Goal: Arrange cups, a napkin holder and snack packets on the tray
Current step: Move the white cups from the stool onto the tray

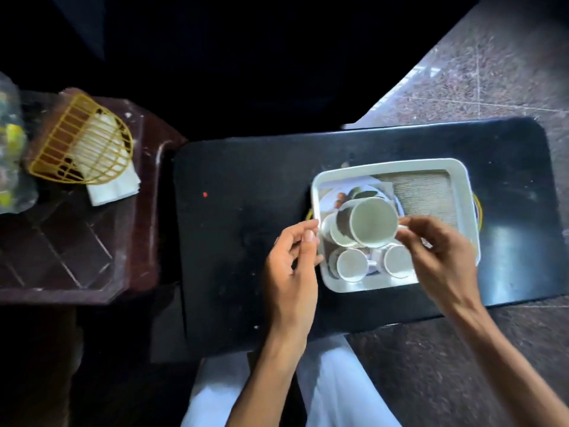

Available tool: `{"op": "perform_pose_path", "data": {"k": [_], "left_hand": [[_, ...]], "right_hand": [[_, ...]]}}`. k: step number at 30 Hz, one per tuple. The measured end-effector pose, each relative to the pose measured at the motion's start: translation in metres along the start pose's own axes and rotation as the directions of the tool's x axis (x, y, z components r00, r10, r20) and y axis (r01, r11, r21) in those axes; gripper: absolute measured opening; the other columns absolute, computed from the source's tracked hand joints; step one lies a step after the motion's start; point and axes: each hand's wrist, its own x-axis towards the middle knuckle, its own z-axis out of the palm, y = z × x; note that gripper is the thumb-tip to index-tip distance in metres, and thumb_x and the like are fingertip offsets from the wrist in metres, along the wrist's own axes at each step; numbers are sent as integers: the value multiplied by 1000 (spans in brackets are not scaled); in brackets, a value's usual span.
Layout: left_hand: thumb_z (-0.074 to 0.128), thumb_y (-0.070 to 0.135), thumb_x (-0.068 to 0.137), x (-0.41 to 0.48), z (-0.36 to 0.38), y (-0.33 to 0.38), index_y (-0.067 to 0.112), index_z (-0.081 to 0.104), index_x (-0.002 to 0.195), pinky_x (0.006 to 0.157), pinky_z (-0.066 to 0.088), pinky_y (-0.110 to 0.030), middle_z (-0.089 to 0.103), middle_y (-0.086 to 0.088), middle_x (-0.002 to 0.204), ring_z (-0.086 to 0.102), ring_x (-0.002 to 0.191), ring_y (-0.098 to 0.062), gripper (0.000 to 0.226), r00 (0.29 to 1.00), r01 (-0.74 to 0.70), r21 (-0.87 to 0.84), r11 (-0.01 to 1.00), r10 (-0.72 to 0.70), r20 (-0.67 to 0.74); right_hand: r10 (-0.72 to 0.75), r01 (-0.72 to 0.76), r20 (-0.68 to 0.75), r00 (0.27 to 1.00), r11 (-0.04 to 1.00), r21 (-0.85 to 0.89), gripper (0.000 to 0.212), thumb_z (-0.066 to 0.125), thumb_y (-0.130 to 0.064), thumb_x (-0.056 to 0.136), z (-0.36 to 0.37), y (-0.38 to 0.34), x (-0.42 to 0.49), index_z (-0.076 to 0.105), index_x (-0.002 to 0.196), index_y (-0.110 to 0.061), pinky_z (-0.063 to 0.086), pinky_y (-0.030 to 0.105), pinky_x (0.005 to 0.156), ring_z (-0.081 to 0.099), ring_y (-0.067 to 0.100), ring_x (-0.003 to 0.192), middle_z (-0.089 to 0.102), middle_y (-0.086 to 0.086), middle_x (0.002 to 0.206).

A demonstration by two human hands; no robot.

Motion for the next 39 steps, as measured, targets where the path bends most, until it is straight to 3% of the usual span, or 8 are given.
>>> {"op": "perform_pose_path", "data": {"k": [7,17,22,29,32,34,36,39], "left_hand": [[52,19,104,5,26,-19,25,73,107,80,60,-25,78,8,98,72,96,-11,22,997,26,36,999,-23,-69],[52,18,104,1,53,-41,21,73,107,79,62,-28,78,3,95,73,90,-12,22,987,91,35,995,-86,-134],[52,17,104,2,57,-42,19,73,108,78,62,-27,78,3,95,73,89,-11,21,989,77,52,996,-70,-129],[52,18,105,5,41,-38,21,73,108,77,61,-25,78,6,95,73,91,-11,21,989,48,67,997,-38,-140],[52,18,104,7,24,-34,22,72,108,78,61,-26,79,5,98,74,93,-11,21,986,50,78,996,-37,-161],[53,18,104,8,8,-28,25,73,107,79,61,-28,78,3,100,74,95,-12,22,982,32,103,994,-12,-187],[53,19,104,12,-14,-19,26,73,107,77,60,-28,77,4,101,74,96,-11,22,975,-7,137,991,37,-220],[53,17,103,24,-55,-1,29,73,104,72,59,-24,77,12,98,74,94,-6,23,953,-74,186,980,124,-278]], "right_hand": [[48,-49,-38,998,999,-7,12,72,-11,90,-34,81,43,74,97,-20,44,-2,66,63,-20,76,73,-7,88],[81,-81,46,996,997,-2,16,72,-10,89,-17,129,57,70,94,-25,43,-2,65,62,-20,75,67,-25,84],[104,-103,79,991,995,-8,12,73,-9,89,-14,134,58,74,97,-17,46,-1,70,63,-19,76,70,-14,85],[140,-134,114,984,989,-60,11,70,-7,90,-9,126,56,74,100,-5,43,-2,67,62,0,75,71,-1,89],[200,-189,174,964,979,-76,16,68,-9,92,-7,118,58,73,107,-4,46,5,73,66,14,86,73,3,96],[211,-187,210,955,974,-129,21,66,-11,94,-7,113,58,71,114,-8,46,10,76,67,16,92,74,6,103],[202,-166,216,955,971,-174,26,66,-21,94,-9,107,55,67,120,-21,48,26,82,68,20,97,74,7,113],[227,-191,132,965,951,-242,37,53,-57,85,-15,94,50,54,122,-54,54,45,85,69,30,94,72,12,116]]}}
